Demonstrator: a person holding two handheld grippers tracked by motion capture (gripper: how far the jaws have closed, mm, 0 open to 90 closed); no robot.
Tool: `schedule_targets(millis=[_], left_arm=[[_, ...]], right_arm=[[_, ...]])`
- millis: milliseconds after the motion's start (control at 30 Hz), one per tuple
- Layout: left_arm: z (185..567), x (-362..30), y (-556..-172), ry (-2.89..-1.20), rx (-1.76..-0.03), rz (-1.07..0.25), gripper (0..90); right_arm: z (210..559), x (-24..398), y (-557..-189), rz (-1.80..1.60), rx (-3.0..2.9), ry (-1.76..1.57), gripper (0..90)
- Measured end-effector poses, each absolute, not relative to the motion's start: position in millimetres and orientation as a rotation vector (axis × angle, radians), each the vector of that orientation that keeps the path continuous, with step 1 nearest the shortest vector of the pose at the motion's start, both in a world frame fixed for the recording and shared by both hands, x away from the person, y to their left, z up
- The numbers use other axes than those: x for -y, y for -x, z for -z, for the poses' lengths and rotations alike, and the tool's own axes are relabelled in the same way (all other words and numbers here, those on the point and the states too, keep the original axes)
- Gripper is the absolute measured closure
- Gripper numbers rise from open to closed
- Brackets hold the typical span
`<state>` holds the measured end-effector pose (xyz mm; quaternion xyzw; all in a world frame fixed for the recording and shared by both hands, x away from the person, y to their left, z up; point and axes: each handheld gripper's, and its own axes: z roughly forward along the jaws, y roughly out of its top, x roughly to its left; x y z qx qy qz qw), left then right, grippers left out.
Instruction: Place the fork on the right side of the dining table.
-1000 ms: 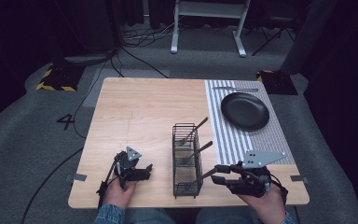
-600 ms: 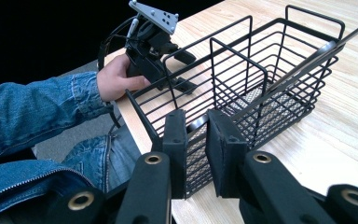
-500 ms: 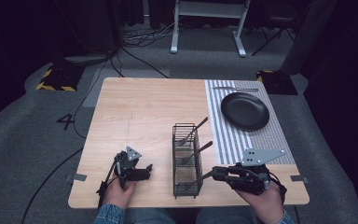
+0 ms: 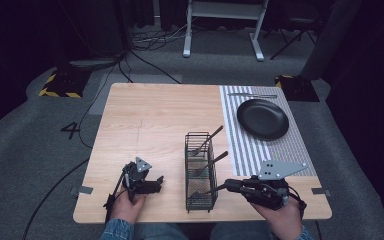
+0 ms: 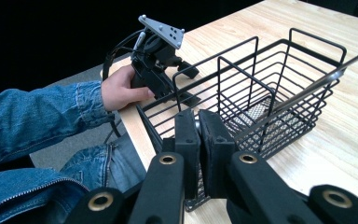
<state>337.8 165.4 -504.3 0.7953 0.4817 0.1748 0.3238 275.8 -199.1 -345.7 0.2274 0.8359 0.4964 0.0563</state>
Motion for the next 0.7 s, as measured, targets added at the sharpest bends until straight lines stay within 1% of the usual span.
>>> schedule_targets(millis=[433, 700], left_arm=[[504, -166, -338, -2.089, -1.261, -0.459, 12.9], [504, -165, -338, -2.086, -1.263, -0.459, 12.9]], right_arm=[[337, 203, -275, -1.574, -2.468, -0.688, 87.0], [323, 205, -275, -1.623, -2.425, -0.666, 87.1]])
